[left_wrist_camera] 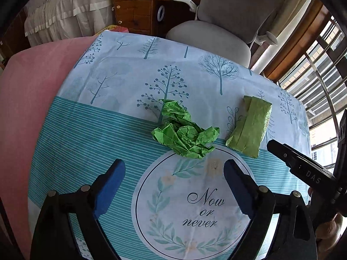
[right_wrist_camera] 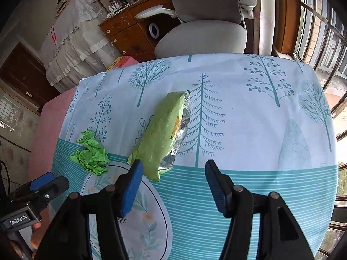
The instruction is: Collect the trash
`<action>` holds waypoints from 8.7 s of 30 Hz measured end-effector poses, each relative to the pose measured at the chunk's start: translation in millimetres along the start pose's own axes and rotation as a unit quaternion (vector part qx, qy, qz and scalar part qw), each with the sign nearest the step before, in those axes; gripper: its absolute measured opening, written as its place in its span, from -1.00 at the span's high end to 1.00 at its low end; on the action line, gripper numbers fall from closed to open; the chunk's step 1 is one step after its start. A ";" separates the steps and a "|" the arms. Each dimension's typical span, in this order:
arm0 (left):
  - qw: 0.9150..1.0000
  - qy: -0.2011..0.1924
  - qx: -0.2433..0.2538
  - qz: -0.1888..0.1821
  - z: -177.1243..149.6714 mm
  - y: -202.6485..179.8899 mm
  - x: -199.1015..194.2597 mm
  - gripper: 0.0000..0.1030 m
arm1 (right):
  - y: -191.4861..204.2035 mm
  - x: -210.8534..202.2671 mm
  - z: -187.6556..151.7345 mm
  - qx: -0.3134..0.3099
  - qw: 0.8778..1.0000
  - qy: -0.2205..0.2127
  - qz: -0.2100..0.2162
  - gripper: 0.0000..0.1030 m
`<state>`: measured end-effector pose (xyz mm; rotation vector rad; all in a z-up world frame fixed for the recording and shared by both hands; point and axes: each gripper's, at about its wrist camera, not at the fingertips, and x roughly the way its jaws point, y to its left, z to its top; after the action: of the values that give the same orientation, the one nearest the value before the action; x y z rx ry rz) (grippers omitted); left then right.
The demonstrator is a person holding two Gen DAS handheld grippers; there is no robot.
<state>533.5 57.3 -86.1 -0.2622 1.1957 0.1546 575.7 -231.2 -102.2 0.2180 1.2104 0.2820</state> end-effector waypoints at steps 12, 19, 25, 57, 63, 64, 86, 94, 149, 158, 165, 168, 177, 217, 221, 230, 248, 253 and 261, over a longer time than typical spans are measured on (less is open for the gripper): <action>0.998 0.037 -0.052 -0.027 28.1 2.9 50.3 -0.74 | 15.7 44.6 39.1 -0.018 1.000 0.007 -0.013 -0.16; 0.996 0.055 -0.052 -0.044 27.2 -3.1 66.5 -0.12 | 35.4 46.9 30.9 -0.075 0.996 -0.018 -0.036 0.18; 0.997 0.044 -0.041 -0.041 16.4 -2.7 58.0 0.02 | 37.9 38.2 18.3 -0.080 0.997 -0.014 -0.003 0.66; 0.976 -0.012 0.183 -0.121 -258.0 147.4 -185.9 0.05 | 167.3 -158.8 -320.9 0.102 0.991 -0.087 0.015 0.81; 0.974 0.016 0.184 -0.134 -312.8 176.9 -190.7 0.04 | 201.2 -158.8 -386.1 0.081 0.996 -0.043 -0.005 0.81; 0.973 0.022 0.185 -0.138 -321.7 179.4 -189.4 0.04 | 204.8 -157.9 -397.0 0.076 0.996 -0.036 -0.008 0.81; 0.973 0.109 0.166 -0.116 -479.0 168.8 -45.6 0.04 | 131.2 -24.7 -544.5 0.090 0.991 0.086 -0.041 0.81; 0.974 0.126 0.151 -0.108 -523.5 158.7 34.1 0.03 | 99.2 51.0 -582.9 0.092 0.989 0.109 -0.030 0.80; 0.985 -0.045 0.129 -0.104 -405.8 133.5 -186.7 -0.98 | 111.0 -140.3 -474.8 0.078 0.997 -0.008 -0.018 -0.03; 0.983 -0.090 0.133 -0.085 -361.8 117.5 -271.5 -0.98 | 139.1 -230.9 -419.8 0.061 0.995 -0.073 -0.028 -0.16; 0.983 -0.109 0.134 -0.067 -356.0 109.5 -303.9 -0.98 | 161.9 -270.5 -405.4 0.049 0.992 -0.104 -0.054 -0.17; 0.982 -0.123 0.132 -0.062 -358.4 106.9 -315.1 -0.98 | 168.7 -277.6 -405.3 0.046 0.991 -0.109 -0.059 -0.17; 0.984 -0.125 0.124 -0.030 -359.2 111.6 -317.9 -0.98 | 181.6 -277.7 -408.3 0.041 0.990 -0.115 -0.070 -0.17; 0.985 -0.125 0.116 -0.007 -371.0 110.3 -316.3 -0.98 | 195.7 -286.9 -414.1 0.005 0.988 -0.134 -0.075 -0.17; 0.986 -0.122 0.113 -0.006 -374.6 112.8 -316.0 -0.98 | 195.6 -286.9 -416.4 0.004 0.988 -0.132 -0.075 -0.17; 0.986 -0.119 0.114 0.000 -377.9 112.4 -316.0 -0.98 | 195.6 -287.4 -419.1 0.004 0.989 -0.131 -0.075 -0.17; 0.988 -0.104 0.115 0.000 -382.3 108.8 -310.0 -0.98 | 183.0 -283.7 -431.4 0.007 0.990 -0.120 -0.073 -0.17; 0.988 -0.101 0.115 0.004 -383.9 105.9 -308.0 -0.98 | 181.2 -283.3 -430.3 0.006 0.991 -0.117 -0.072 -0.17; 0.988 -0.098 0.115 0.010 -386.2 102.6 -307.6 -0.98 | 180.5 -283.3 -430.3 0.007 0.991 -0.116 -0.071 -0.17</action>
<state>49.9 52.8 56.8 -0.0322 1.0094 0.0568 61.3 -147.1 59.8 0.1703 0.9918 0.1211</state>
